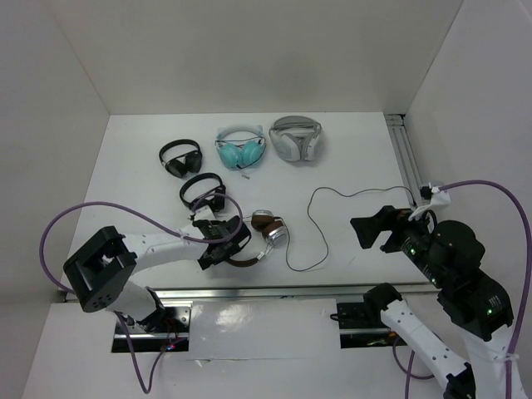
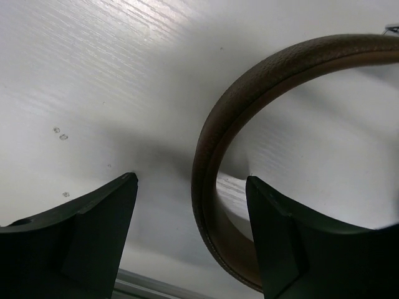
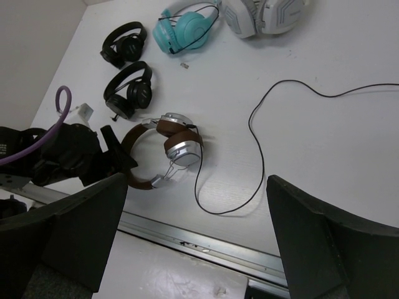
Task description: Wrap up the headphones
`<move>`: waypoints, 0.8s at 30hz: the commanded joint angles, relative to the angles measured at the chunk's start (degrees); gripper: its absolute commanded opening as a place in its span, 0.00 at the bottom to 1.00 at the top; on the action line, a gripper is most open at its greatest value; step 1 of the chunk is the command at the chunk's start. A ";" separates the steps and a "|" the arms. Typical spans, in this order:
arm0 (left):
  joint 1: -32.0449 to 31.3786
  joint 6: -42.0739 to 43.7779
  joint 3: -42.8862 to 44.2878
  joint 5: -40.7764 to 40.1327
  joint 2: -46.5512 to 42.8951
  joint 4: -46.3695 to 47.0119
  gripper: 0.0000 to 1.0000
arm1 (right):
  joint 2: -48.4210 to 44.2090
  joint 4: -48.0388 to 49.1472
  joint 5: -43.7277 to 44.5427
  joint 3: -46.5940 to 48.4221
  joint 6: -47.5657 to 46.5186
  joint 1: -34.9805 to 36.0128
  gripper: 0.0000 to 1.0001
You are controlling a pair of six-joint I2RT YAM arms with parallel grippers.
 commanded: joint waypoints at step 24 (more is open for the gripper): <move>-2.03 -7.23 -4.39 6.89 4.68 3.21 0.00 | -1.94 4.62 -1.70 -0.32 -0.84 0.39 1.00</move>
